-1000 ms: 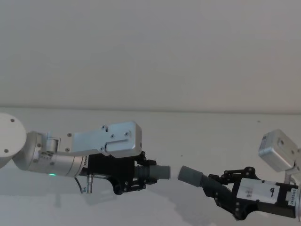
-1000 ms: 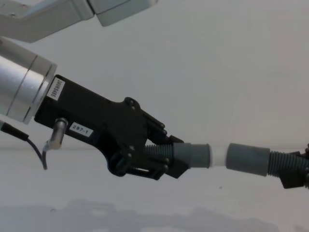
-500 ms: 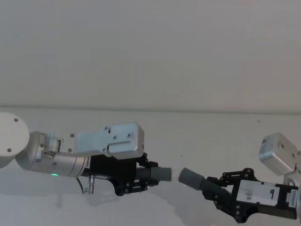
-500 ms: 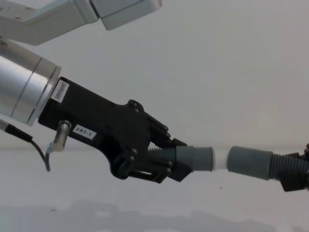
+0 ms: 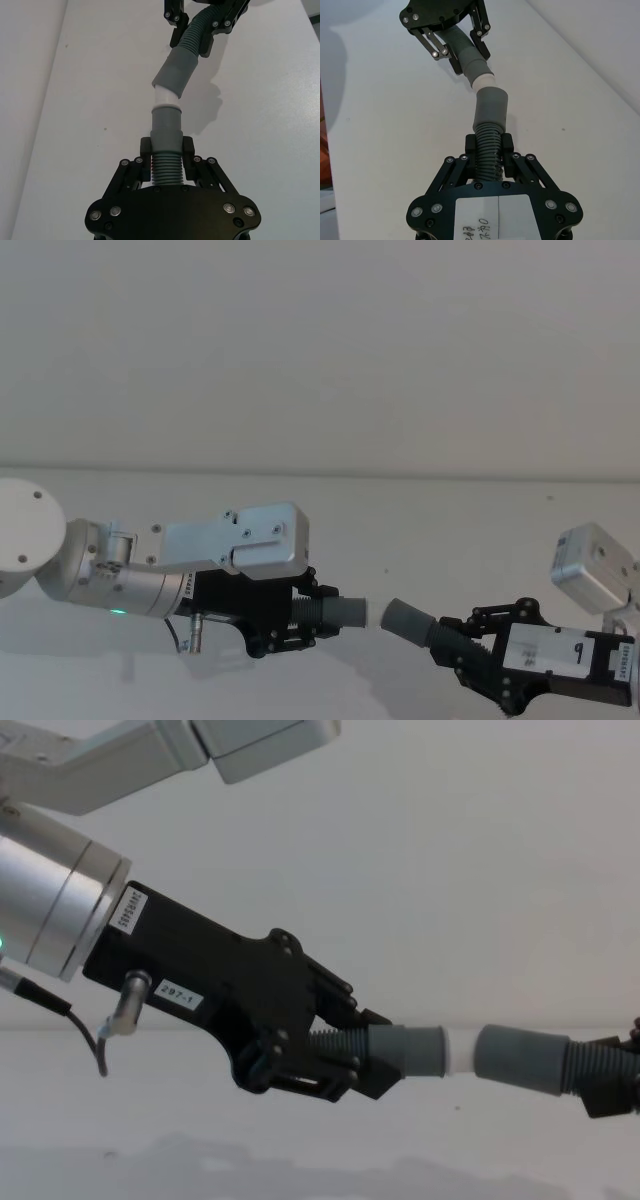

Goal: Use both hands to pick up one end of the pipe from the table, align the ends, and insert them.

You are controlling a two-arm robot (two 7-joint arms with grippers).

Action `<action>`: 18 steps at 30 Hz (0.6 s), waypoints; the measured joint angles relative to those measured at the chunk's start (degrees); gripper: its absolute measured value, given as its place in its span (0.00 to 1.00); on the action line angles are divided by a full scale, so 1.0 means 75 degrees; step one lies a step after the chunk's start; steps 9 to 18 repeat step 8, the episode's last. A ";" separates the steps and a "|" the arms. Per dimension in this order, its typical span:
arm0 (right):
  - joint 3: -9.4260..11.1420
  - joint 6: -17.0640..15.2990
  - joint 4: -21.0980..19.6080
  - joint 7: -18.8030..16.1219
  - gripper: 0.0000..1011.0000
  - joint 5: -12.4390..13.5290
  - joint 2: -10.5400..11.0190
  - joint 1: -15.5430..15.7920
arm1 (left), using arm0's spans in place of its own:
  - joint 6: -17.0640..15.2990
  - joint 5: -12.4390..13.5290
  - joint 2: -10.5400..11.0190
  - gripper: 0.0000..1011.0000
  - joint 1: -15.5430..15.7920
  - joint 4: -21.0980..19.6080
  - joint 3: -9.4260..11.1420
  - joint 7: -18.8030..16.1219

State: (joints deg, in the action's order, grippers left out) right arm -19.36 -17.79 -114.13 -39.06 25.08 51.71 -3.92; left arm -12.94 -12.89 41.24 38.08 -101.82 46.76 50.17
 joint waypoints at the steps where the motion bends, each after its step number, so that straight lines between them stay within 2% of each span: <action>1: 0.0000 0.0000 0.0000 0.0000 0.28 0.0000 0.0000 0.0000 | 0.0001 -0.0001 -0.0001 0.34 0.0001 0.0001 0.0002 0.0001; 18: -0.0009 0.0013 0.0005 -0.0008 0.28 0.0010 0.0010 -0.0005 | 0.0007 -0.0007 -0.0005 0.34 0.0005 0.0007 0.0010 0.0009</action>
